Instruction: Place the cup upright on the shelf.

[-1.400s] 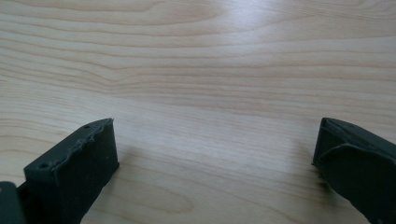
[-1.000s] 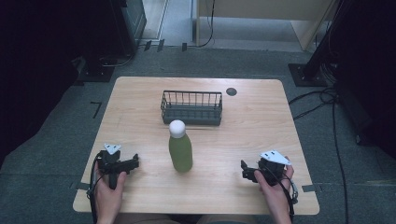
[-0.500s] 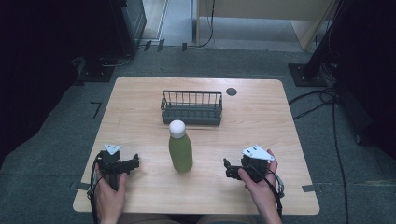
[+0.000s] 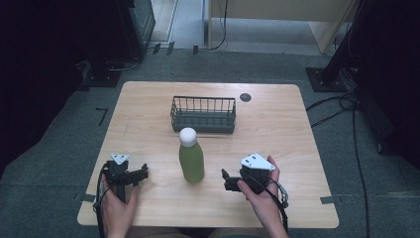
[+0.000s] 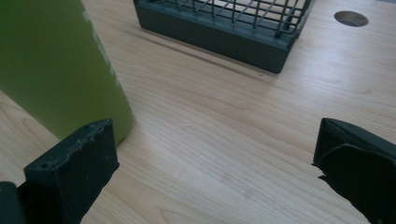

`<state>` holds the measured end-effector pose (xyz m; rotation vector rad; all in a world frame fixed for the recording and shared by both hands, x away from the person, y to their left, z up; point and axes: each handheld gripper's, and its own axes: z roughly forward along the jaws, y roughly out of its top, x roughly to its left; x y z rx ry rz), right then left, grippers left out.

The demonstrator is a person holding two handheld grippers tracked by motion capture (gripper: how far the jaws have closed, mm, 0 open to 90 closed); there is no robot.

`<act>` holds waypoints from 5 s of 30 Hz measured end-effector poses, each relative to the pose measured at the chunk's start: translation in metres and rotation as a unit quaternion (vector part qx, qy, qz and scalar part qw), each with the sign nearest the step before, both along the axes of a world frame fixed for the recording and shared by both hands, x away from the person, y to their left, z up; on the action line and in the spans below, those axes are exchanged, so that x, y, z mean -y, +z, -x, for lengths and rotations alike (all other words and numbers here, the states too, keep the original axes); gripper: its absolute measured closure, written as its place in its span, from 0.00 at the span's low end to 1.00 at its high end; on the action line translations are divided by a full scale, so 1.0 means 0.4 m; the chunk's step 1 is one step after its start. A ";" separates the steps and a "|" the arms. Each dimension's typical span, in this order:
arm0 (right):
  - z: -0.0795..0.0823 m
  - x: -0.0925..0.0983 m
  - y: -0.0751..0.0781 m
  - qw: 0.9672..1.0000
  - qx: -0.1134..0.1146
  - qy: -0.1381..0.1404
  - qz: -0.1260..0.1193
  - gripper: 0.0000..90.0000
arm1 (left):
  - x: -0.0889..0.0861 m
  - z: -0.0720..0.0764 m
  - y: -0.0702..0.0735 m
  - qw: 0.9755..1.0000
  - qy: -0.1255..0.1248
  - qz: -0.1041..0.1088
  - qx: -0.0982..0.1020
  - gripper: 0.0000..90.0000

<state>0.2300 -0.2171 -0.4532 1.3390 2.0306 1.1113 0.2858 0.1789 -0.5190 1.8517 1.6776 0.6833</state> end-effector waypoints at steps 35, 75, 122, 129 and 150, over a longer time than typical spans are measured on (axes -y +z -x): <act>-0.007 -0.205 -0.009 0.995 0.012 0.088 -0.047 0.07 | 0.007 0.002 0.000 1.000 0.001 0.000 0.000 0.00; -0.076 -0.269 0.023 0.993 0.061 0.086 -0.060 0.22 | 0.007 0.001 0.000 1.000 0.001 -0.001 0.001 0.00; -0.349 -0.146 0.268 0.989 0.113 -0.026 -0.088 0.22 | 0.008 0.002 0.000 1.000 0.000 0.000 0.000 0.00; -0.421 -0.126 0.285 0.987 0.107 -0.051 -0.105 0.22 | 0.008 0.002 0.000 1.000 0.000 0.000 0.001 0.00; -0.516 -0.134 0.164 0.990 0.109 -0.086 -0.040 0.22 | 0.008 0.002 0.000 1.000 -0.001 -0.001 0.000 0.00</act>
